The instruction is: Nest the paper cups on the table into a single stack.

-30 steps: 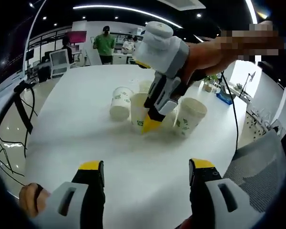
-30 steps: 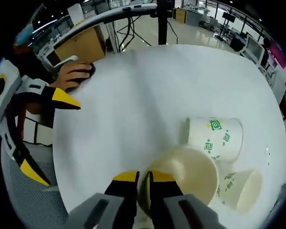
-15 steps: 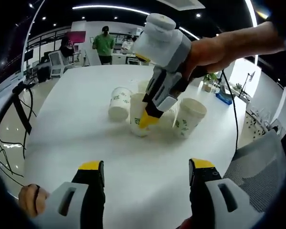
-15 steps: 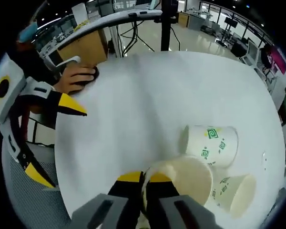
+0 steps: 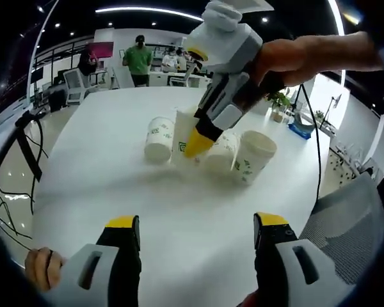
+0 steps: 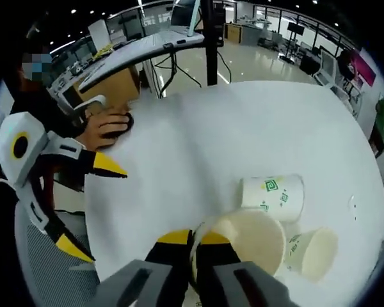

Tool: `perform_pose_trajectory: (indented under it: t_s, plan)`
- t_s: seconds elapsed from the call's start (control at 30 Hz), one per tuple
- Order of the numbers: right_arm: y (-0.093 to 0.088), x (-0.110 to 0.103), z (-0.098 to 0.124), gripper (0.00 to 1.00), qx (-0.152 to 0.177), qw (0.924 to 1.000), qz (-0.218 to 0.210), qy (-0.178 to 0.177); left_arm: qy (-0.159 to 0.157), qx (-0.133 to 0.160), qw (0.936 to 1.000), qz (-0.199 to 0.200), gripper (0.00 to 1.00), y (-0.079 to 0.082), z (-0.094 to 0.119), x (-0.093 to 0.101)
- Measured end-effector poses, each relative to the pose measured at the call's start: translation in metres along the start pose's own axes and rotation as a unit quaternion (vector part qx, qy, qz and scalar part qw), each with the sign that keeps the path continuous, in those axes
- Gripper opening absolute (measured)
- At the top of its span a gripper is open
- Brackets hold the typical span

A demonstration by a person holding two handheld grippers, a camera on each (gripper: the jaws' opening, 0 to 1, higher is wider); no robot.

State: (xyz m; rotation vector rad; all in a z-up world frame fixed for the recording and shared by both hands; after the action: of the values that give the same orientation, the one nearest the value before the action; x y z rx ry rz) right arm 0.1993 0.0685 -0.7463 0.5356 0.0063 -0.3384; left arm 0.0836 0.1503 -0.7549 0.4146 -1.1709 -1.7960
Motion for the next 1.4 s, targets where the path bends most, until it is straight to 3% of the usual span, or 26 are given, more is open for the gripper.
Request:
perform_pose_trajectory:
  t_s: [0.37, 0.77, 0.97, 1.03, 1.4]
  plan:
    - [-0.003, 0.015, 0.039, 0.00, 0.034, 0.9984, -0.041, -0.021, -0.005, -0.001, 1.0000, -0.008, 0.71, -0.001, -0.005, -0.002]
    - [-0.019, 0.037, 0.070, 0.00, 0.041, 0.9965, -0.052, -0.050, -0.016, -0.005, 0.9997, -0.018, 0.71, -0.003, -0.014, 0.007]
    - [-0.030, 0.035, 0.097, 0.00, 0.045, 0.9957, -0.055, -0.060, -0.021, -0.007, 0.9995, -0.023, 0.71, -0.002, -0.016, 0.012]
    - [-0.031, 0.040, 0.094, 0.00, 0.044, 0.9956, -0.056, -0.061, -0.022, -0.008, 0.9994, -0.025, 0.71, -0.001, -0.017, 0.014]
    - [-0.052, 0.032, 0.127, 0.00, 0.044, 0.9951, -0.053, -0.071, -0.028, -0.009, 0.9991, -0.032, 0.71, 0.001, -0.020, 0.019]
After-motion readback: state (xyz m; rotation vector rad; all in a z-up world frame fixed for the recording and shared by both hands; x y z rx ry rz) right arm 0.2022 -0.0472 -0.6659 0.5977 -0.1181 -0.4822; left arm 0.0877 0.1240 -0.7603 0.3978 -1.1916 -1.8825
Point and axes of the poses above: the point that each gripper's makers call its tool centre point, and the gripper's own axes: z roughly backward along the fingers, x roughly to its right, y roughly out of its top, the point moved 5 cm from there along z, roughly backward along the fingers, and after that the axes turned 5 degrees about x, right-handed, at the moved point
